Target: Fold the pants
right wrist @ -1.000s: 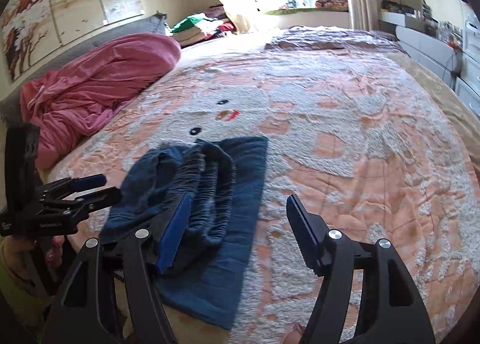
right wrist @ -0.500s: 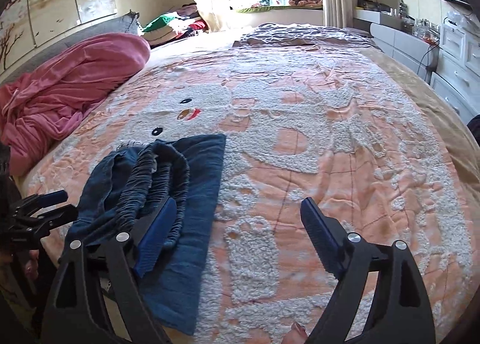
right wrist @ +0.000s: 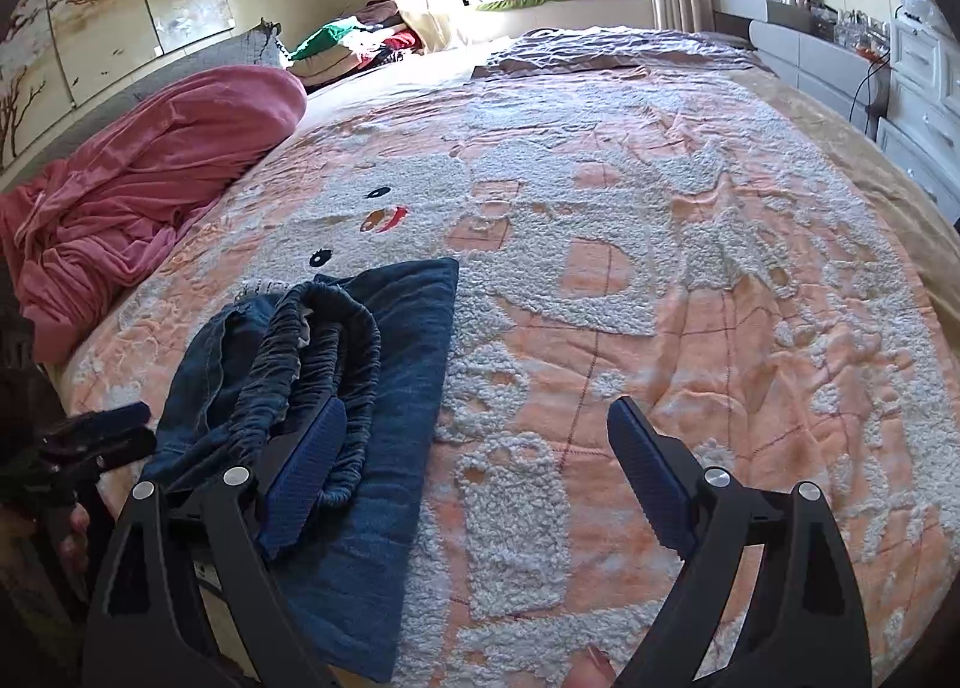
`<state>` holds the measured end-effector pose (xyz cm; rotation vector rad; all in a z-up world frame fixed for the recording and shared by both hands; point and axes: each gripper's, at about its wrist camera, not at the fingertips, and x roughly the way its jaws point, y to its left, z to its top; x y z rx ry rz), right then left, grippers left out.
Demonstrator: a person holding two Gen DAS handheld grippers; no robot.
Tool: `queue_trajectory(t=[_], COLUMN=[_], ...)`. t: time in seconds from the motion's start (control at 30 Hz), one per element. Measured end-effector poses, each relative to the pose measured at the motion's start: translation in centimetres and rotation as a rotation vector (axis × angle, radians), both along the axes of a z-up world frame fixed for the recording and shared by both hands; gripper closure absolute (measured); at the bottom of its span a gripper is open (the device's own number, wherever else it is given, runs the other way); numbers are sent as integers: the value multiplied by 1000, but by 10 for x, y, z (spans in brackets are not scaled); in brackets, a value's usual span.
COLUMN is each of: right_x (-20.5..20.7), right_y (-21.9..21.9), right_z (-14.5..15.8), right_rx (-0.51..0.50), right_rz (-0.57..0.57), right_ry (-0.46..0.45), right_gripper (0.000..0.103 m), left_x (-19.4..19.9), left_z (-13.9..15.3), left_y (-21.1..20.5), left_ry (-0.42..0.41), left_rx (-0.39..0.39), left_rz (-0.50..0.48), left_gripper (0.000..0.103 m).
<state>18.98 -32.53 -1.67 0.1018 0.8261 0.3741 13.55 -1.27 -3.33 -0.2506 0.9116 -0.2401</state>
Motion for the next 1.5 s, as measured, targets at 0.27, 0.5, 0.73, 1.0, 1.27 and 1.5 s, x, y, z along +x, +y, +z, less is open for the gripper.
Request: queue_trajectory(t=[0.27,0.5,0.73,1.0,1.27,1.5], right_x=[28,47,62,82,97,89], right_y=[14,25,31,35,32,37], right_z=[-8,-19,-26,-33,-39,-42], right_rx=[48,49,84,155,234,127], right_rz=[111,201,263,301,321,325], right_ry=[90,145,180,236,282,263], right_gripper=[21,27,36,43,52,61], left_x=[10,13,16,18,18,20], left_z=[-16,-19,-19,-20,-20,-21], left_y=[-23,-24,-29,-33,-34,-36], left_ry=[24,23,15,14,16,16], left_rx=[9,7,27,36,37,38], left_rz=[-49,-59,-74,-80,-76,-78], left_gripper=[10,10,10,10,10,10])
